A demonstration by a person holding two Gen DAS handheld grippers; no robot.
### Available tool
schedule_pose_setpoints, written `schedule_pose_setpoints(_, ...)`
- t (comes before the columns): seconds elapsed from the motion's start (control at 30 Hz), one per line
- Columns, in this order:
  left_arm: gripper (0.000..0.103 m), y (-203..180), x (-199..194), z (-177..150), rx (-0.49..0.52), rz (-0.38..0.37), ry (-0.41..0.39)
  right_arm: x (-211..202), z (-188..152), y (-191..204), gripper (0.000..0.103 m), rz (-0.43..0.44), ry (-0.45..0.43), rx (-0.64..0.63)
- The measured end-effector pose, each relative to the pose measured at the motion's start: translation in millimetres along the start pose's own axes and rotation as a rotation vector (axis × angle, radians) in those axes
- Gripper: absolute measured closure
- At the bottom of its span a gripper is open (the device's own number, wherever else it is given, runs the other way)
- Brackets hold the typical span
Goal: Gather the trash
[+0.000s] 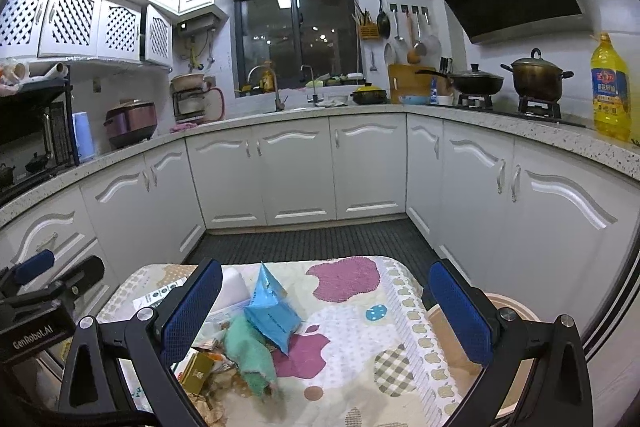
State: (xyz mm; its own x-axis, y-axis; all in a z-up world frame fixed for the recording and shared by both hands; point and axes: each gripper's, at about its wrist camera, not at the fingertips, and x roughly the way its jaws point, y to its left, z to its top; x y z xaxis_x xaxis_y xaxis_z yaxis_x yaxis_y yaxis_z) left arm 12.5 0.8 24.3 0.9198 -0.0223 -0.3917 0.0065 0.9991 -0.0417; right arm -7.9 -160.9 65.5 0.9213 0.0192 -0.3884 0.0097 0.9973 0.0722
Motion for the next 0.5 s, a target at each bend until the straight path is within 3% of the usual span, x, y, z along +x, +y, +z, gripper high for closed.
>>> schedule_pose_setpoints(0.5,0.002,-2.9,1.3,3.0,0.008,-0.004,-0.020,-0.4,-1.0,-5.1,0.000,0.007,-0.029,0.012)
